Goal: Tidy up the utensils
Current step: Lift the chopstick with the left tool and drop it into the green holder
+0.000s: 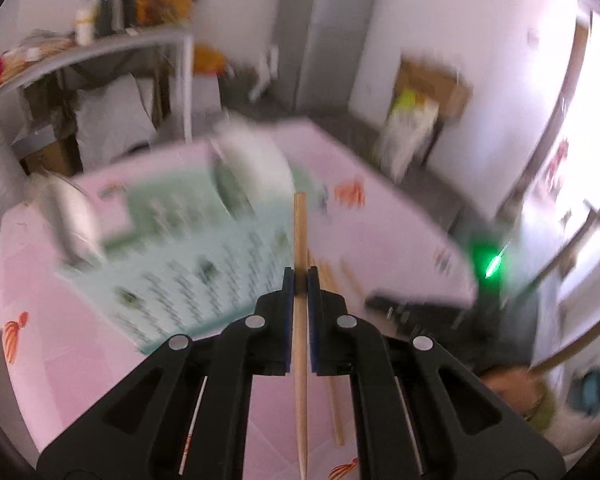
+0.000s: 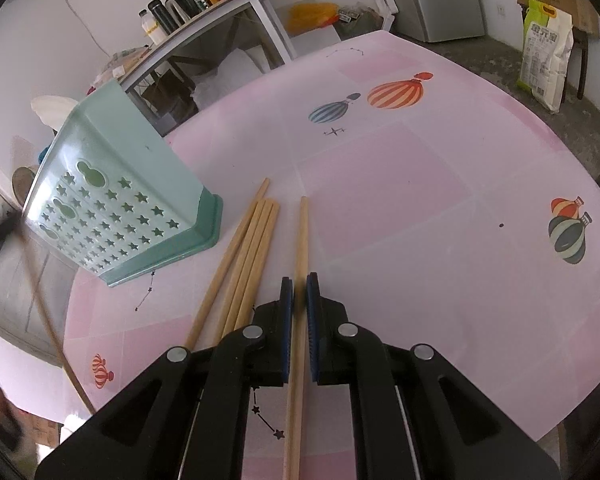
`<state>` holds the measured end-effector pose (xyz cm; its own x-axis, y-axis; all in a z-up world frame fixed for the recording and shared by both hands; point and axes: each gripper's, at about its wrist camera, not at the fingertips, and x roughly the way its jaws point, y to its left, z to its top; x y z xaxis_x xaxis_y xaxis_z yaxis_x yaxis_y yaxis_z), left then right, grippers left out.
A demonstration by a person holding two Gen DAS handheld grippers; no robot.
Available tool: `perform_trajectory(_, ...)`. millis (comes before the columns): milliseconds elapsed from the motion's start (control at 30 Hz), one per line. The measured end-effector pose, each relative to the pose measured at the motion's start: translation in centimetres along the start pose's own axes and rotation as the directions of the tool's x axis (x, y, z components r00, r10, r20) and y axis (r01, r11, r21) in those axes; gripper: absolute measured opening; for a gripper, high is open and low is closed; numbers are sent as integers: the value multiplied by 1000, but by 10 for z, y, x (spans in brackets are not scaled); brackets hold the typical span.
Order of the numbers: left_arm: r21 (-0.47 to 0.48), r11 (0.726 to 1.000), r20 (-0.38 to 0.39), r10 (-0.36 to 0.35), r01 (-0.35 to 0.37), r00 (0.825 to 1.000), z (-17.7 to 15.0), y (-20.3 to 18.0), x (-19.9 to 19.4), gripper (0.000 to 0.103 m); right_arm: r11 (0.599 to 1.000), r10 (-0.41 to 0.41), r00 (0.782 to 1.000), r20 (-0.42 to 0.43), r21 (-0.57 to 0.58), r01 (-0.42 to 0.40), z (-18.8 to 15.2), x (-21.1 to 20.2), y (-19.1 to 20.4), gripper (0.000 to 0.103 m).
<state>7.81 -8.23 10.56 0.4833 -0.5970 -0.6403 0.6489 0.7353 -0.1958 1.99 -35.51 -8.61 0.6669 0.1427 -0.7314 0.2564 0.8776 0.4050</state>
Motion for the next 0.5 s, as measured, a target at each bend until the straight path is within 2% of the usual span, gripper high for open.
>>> perform_trajectory(67,-46,999,103,-3,7,995,16,12,-32,5,1000,-3,1000,2,-1,3,-1,0,0,7)
perform_trajectory(133,-78,997,207,-10,27,978,30,21,-59,5,1000,-6,1000,2,-1,6,-1,0,1,7)
perform_trajectory(200,-83,996,300,8,18,954,44,28,-80,5,1000,-10,1000,3,-2,10,-1,0,1,7)
perform_trajectory(333,-104,994,377,17,24,926,70,36,-91,5,1000,-13,1000,2,0,13,-1,-1,1,7)
perform_trajectory(500,-114,993,438,59,-10,897,87,37,-102,5,1000,-13,1000,2,0,13,-1,-1,1,7)
